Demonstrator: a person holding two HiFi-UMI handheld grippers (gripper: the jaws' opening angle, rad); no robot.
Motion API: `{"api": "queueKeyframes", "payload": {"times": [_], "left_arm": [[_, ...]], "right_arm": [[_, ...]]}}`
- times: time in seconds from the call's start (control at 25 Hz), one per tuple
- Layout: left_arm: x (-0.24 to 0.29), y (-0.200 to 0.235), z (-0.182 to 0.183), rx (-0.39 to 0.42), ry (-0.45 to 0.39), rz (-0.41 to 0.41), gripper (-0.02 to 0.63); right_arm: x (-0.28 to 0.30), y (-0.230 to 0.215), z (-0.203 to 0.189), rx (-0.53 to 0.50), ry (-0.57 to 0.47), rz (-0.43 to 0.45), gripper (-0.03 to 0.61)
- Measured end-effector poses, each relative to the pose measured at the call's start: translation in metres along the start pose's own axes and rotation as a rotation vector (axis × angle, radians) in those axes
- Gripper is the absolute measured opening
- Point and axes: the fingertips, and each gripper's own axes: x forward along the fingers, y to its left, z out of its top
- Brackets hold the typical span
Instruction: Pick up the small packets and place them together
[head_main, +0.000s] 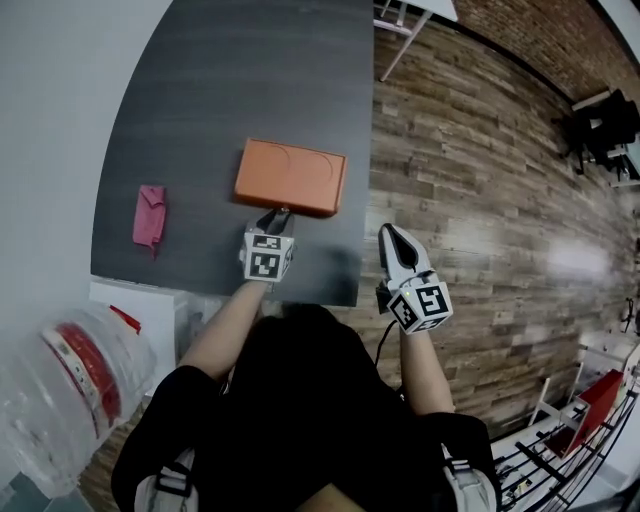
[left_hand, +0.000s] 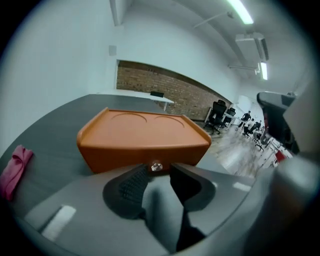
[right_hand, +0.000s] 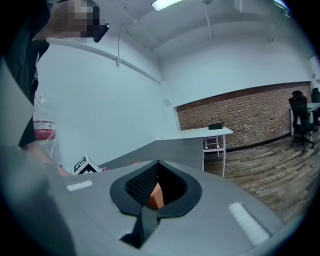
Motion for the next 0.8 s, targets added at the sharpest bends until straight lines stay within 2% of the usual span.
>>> {"api": "queueKeyframes", "payload": {"times": [0.2, 0.48, 0.6, 0.68, 0.8], "left_arm": [[0.019, 0.006, -0.012, -0.048, 0.087, 0.034, 0.151], [0.024, 0.010, -0.013, -0.068, 0.093, 0.065, 0.117], [0.023, 0.008, -0.013, -0.057, 0.088, 0.066, 0.112], [0.023, 0.004, -0.011, -0.046, 0.083, 0.059, 0.066], [0.025, 0.003, -0.011, -0.045, 0.078, 0.065, 0.066]], "right_arm": [[-0.015, -0.015, -0.001, 0.005, 0.004, -0.053, 0.003], [-0.022, -0.027, -0.006, 0.012, 0.016, -0.083, 0.003], [-0.014, -0.024, -0.009, 0.013, 0.029, -0.068, 0.002], [-0.006, -0.020, -0.012, 0.006, 0.046, -0.053, 0.003], [0.011, -0.014, -0.017, -0.014, 0.075, -0.027, 0.002]]}}
